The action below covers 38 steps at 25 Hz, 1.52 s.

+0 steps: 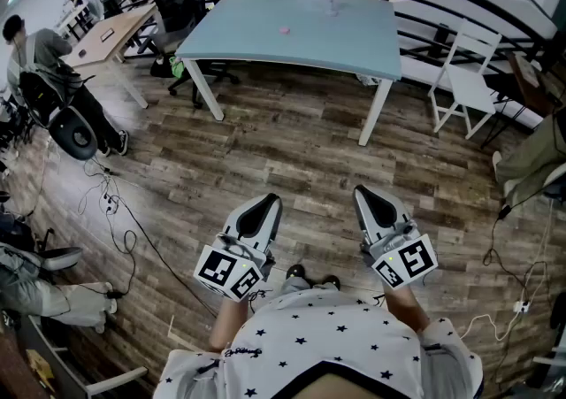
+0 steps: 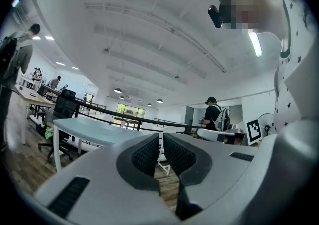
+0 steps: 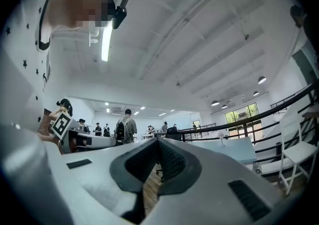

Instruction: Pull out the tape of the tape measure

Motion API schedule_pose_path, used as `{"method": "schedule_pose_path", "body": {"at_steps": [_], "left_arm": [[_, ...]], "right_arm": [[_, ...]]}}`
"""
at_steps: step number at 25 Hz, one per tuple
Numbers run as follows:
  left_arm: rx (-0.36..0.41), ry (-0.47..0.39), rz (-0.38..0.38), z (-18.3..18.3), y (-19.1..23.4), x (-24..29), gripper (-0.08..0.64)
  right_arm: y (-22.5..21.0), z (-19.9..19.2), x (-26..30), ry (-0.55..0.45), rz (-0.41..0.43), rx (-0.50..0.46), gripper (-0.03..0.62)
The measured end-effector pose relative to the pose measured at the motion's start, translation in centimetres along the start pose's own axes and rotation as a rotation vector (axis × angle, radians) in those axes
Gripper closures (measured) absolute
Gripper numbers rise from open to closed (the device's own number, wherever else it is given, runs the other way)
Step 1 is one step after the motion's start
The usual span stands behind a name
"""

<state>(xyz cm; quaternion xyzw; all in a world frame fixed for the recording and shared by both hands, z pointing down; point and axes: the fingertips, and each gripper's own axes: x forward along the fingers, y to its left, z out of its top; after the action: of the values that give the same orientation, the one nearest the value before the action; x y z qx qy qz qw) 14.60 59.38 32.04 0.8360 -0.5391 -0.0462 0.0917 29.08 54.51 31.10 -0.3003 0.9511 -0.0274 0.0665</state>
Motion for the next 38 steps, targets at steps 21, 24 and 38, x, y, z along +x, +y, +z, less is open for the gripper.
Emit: {"method": "schedule_pose_path", "body": {"at_steps": [21, 24, 38], "left_arm": [[0.038, 0.051, 0.034, -1.2, -2.5, 2.2, 0.512], [0.058, 0.056, 0.036, -1.1, -3.1, 2.2, 0.512], [0.044, 0.043, 0.026, -1.8, -2.8, 2.7, 0.512]], "right_arm": [[-2.7, -1.0, -3.0, -0.035, 0.018, 0.063, 0.595], [-3.1, -1.2, -3.6, -0.046, 0.018, 0.086, 0.595], [-2.8, -2.1, -3.6, -0.005, 0.03, 0.058, 0.595]]}}
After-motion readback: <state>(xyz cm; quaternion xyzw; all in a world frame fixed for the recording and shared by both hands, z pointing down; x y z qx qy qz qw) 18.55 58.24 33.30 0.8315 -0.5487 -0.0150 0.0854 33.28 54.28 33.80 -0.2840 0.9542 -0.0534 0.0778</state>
